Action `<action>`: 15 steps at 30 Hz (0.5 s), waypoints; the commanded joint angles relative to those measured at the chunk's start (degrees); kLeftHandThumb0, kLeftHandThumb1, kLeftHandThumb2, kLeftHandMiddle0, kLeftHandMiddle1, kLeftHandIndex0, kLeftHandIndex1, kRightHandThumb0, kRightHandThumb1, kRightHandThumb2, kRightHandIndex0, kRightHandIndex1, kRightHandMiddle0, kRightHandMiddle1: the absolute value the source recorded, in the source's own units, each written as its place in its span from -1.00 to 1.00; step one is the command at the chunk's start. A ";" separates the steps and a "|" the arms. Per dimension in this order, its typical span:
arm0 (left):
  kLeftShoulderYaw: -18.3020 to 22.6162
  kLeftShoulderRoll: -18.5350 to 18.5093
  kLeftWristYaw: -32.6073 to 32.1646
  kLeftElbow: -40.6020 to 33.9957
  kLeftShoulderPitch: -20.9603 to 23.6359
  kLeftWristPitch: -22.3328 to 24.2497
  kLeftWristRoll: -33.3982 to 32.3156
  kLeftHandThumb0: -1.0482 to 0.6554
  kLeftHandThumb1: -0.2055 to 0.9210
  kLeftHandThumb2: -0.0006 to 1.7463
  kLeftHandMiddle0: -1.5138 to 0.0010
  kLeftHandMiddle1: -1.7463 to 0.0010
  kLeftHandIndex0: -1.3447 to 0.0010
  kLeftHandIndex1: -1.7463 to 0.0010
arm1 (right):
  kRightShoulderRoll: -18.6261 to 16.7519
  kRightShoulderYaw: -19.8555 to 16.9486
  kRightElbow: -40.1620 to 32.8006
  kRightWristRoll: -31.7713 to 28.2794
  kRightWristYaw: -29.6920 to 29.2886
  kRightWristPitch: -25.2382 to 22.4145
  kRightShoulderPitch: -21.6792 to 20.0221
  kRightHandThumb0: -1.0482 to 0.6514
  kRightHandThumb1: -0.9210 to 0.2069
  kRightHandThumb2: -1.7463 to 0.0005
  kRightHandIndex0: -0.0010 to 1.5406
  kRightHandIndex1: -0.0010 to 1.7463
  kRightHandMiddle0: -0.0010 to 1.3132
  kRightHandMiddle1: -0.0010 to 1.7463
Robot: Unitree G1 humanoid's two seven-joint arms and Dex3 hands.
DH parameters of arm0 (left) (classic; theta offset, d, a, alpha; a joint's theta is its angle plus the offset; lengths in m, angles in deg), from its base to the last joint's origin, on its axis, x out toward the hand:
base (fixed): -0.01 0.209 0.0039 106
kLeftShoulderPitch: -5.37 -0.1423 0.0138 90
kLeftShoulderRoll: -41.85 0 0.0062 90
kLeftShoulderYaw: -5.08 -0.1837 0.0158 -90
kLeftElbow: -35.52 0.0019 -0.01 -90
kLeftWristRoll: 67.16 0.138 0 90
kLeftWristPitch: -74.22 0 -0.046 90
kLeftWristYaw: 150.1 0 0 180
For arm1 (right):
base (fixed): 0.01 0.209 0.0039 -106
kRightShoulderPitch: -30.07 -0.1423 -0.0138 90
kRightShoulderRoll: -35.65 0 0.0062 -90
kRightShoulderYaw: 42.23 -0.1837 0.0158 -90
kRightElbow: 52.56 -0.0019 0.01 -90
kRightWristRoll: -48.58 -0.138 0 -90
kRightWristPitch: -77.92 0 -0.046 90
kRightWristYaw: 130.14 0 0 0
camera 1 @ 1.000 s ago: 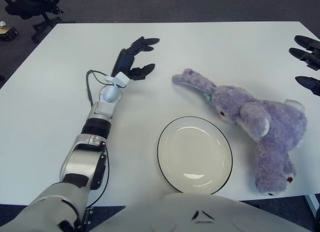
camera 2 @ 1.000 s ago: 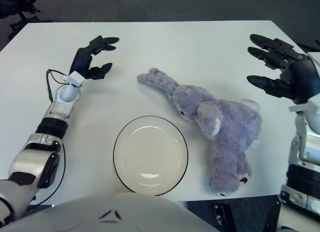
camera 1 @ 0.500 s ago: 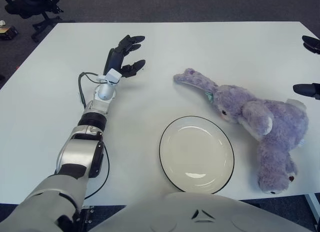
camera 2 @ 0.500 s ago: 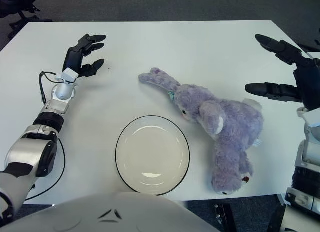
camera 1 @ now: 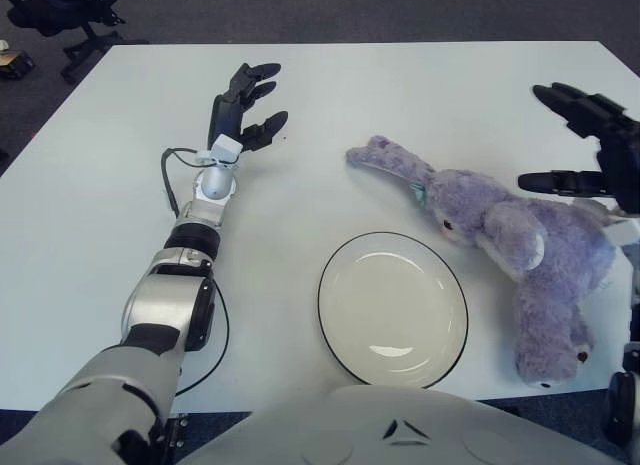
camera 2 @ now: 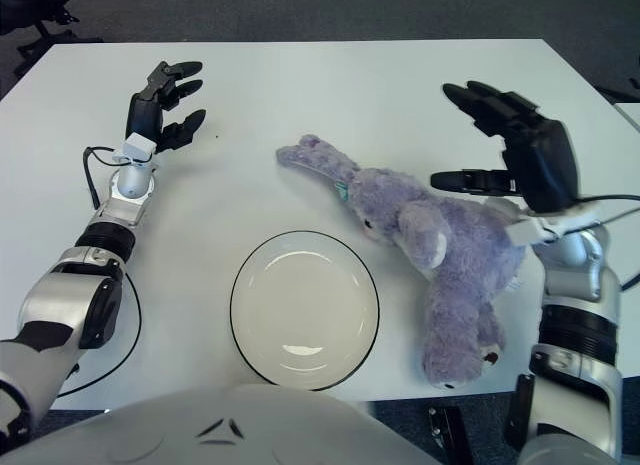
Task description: Put the doll into the plate.
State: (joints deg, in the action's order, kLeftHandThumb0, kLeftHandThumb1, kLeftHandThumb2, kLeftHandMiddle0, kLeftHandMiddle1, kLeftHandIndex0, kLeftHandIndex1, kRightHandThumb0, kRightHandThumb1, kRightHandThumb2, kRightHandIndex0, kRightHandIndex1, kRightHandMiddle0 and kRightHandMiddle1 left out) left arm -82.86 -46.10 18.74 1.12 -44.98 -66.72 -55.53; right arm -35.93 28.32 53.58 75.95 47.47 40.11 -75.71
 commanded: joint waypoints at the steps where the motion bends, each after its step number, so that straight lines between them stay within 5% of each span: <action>1: 0.71 -0.54 -0.16 -0.16 0.24 -0.80 -0.89 -0.11 1.00 -0.67 0.04 0.72 0.48 0.11 | 1.61 2.32 0.19 -2.43 0.73 -0.30 -1.35 -0.32 -0.88 1.00 -0.37 -0.98 -0.42 -1.00; 10: 1.21 -0.92 0.33 -1.22 -0.64 -1.47 -1.68 -0.09 1.00 -0.67 0.05 0.72 0.49 0.09 | 3.91 5.80 1.11 -9.64 4.79 0.14 -1.34 -0.33 -0.88 1.00 -0.38 -0.99 -0.45 -1.00; 15: 1.37 -1.14 0.26 -1.55 -0.90 -1.62 -1.74 -0.08 1.00 -0.67 0.05 0.72 0.50 0.08 | 5.92 8.25 -0.53 -20.48 12.28 -1.40 0.43 -0.42 -0.91 0.99 -0.47 -1.00 -0.46 -1.00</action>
State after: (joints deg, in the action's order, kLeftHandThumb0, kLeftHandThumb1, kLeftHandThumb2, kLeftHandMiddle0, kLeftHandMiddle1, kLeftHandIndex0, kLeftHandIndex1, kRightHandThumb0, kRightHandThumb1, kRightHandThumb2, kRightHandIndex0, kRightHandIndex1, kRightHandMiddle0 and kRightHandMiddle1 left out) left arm -81.90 -46.63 18.81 0.04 -45.22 -67.71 -56.92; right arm -32.18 35.17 54.47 62.28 55.31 39.94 -76.76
